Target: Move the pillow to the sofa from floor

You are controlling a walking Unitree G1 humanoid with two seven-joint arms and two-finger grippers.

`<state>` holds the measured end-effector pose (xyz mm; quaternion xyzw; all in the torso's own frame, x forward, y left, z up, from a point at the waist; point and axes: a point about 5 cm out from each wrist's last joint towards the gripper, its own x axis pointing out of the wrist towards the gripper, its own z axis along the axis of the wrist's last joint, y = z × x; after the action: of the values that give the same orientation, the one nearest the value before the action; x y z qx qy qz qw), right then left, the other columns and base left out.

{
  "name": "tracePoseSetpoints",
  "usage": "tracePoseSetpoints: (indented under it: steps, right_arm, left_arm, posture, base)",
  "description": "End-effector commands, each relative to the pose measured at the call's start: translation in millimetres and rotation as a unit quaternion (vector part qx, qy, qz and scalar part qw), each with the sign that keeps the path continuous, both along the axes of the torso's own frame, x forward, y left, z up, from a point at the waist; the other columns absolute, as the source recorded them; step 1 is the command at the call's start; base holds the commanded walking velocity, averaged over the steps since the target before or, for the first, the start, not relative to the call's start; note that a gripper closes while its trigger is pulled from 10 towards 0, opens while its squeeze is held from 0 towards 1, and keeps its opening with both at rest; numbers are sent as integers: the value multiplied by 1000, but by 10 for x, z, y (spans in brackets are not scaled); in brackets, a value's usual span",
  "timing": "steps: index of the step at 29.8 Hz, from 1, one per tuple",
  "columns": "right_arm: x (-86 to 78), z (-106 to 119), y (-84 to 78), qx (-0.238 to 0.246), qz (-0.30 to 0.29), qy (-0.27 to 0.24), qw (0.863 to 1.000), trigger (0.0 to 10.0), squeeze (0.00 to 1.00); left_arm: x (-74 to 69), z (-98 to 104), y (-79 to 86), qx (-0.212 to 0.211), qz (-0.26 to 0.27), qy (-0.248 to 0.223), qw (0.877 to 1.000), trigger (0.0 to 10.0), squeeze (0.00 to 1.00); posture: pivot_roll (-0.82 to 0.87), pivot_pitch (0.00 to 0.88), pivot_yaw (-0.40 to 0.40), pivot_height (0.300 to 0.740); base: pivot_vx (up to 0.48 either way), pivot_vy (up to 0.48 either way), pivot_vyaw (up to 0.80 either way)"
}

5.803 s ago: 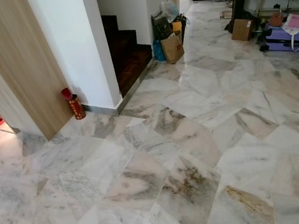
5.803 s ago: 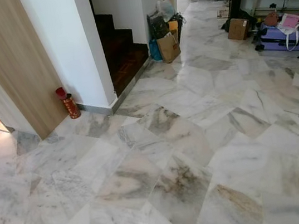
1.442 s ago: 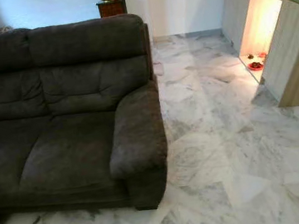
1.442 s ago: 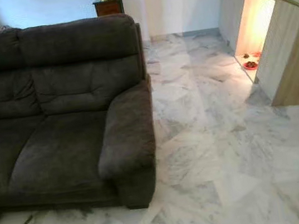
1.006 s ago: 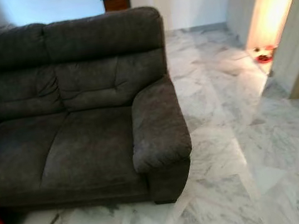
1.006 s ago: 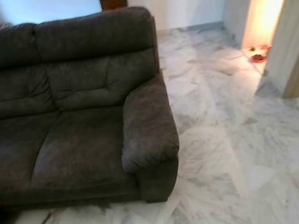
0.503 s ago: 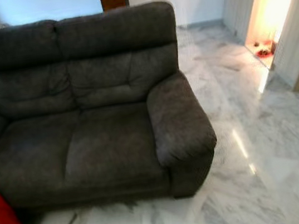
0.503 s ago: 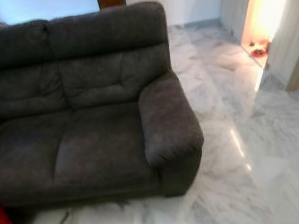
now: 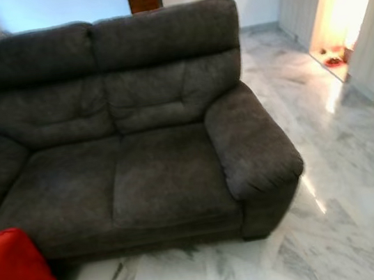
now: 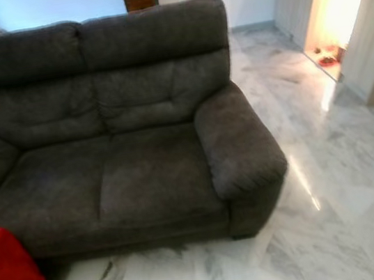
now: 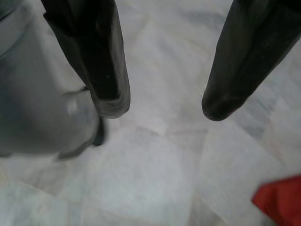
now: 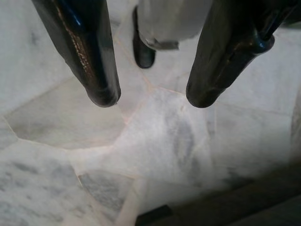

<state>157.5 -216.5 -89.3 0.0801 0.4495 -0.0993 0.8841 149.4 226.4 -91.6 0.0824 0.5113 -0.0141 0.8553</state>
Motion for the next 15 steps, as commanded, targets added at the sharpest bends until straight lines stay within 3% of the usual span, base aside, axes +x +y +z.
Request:
tracePoseSetpoints:
  steps: [1, 15]
  right_arm:
    - [51, 8, 71, 7, 3, -7, 1000, 10000, 0]
    - [70, 14, 83, 9, 0, -10, 1000, 10000, 0]
  left_arm:
    - [-14, 6, 52, 11, -7, 5, 1000, 10000, 0]
    - [-2, 1, 18, 10, -5, 5, 1000, 10000, 0]
  posture:
    - [-54, 0, 33, 740]
    - [-46, 2, 32, 740]
  base:
    - [0, 428, 0]
    - [0, 433, 0]
